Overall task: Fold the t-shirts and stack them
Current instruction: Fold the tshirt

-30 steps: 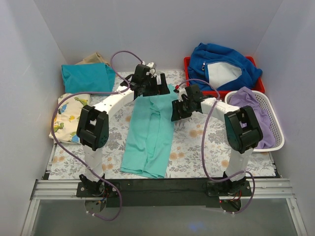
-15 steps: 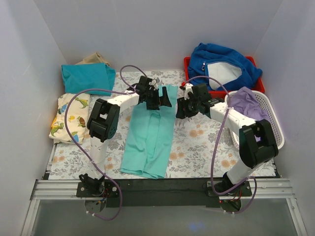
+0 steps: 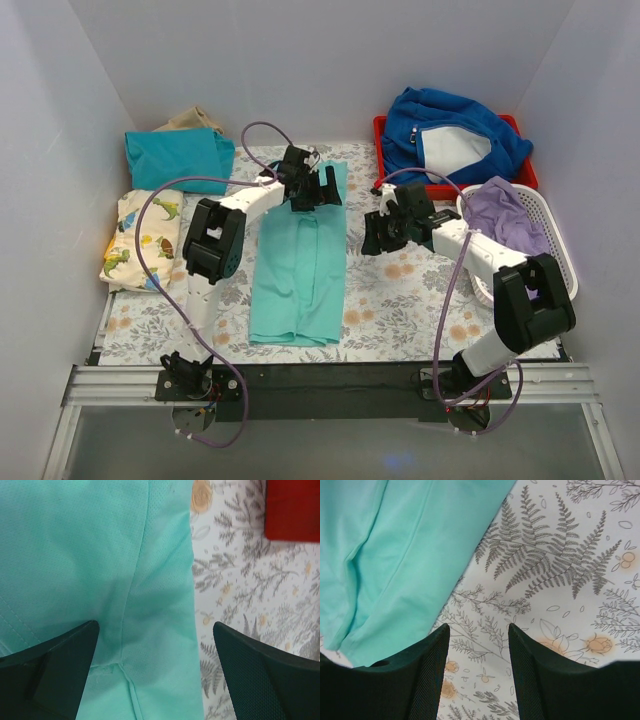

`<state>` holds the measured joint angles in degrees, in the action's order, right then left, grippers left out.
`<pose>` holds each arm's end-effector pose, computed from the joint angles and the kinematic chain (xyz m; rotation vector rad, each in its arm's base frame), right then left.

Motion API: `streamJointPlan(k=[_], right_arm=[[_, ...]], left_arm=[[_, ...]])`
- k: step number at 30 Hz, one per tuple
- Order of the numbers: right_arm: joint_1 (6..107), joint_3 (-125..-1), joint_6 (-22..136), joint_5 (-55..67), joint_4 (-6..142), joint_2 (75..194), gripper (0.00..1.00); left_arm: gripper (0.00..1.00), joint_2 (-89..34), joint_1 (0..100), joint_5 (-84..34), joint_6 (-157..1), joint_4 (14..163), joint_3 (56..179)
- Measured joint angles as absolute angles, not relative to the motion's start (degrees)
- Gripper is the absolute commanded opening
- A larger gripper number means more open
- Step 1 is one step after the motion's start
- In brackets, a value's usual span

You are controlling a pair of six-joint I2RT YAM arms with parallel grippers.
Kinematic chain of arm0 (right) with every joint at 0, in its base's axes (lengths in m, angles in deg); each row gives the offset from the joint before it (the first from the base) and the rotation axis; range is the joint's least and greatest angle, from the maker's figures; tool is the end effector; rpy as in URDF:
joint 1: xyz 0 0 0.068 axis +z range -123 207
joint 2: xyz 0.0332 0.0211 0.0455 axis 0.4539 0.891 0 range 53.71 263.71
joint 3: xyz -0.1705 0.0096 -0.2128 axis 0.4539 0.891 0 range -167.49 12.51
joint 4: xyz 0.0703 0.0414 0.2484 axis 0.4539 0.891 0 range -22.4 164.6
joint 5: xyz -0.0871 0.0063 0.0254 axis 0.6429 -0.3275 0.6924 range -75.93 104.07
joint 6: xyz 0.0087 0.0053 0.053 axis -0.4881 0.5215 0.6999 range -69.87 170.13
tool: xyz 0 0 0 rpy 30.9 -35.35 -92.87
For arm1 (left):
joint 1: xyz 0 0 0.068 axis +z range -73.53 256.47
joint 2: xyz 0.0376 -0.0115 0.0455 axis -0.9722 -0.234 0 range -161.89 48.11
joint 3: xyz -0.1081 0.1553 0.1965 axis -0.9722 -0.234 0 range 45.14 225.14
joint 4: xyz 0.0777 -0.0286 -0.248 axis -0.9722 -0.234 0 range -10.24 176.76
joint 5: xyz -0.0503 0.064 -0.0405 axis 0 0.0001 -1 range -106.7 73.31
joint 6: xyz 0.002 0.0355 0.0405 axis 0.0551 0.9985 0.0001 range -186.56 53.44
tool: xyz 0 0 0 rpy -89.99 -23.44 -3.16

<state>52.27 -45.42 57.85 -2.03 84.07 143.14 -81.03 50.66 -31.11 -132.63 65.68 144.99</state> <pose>0.2943 0.1498 0.2202 -0.5052 2.4004 0.5995 0.4452 -0.2250 0.1672 -0.8086 2.5610 -0.9308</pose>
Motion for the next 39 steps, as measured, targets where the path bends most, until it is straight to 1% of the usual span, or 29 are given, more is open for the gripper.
streamJointPlan(k=[6,11,14,17,21,26,28,31,37,39], right_arm=[[55.31,-42.32,59.38,-5.7,84.11,137.87,0.57],[61.59,-41.9,60.11,-7.77,83.96,136.91,0.56],[65.5,-41.9,60.74,-8.41,83.96,137.09,0.56],[69.98,-41.9,61.26,-7.64,84.0,137.89,0.55],[76.12,-41.9,62.18,-4.93,84.13,139.99,0.54],[83.33,-41.9,63.36,1.01,84.81,143.73,0.54],[85.19,-41.9,63.78,3.33,85.36,144.82,0.54],[86.68,-41.9,64.59,6.32,85.88,146.16,0.54],[87.14,-41.9,65.33,10.39,86.17,148.01,0.51],[87.16,-41.9,65.48,11.44,86.49,148.39,0.4]], left_arm=[[0.98,-86.12,52.32,-29.1,-132.84,64.65,153.25],[0.98,-85.88,52.94,-29.16,-132.8,63.6,153.64],[0.98,-83.24,53.0,-29.12,-132.76,62.9,151.17],[0.98,-77.01,52.98,-28.9,-132.49,62.01,146.56],[0.98,-63.02,52.87,-26.91,-132.43,61.26,138.5],[0.98,-40.75,52.5,-22.74,-134.13,62.71,121.38],[0.98,-34.72,52.22,-21.38,-135.4,62.27,114.94],[0.98,-30.83,51.78,-20.49,-137.83,61.94,106.15],[0.98,-31.02,50.73,-21.95,-142.37,60.72,93.04],[0.98,-31.15,50.42,-22.24,-143.16,60.48,91.51]])
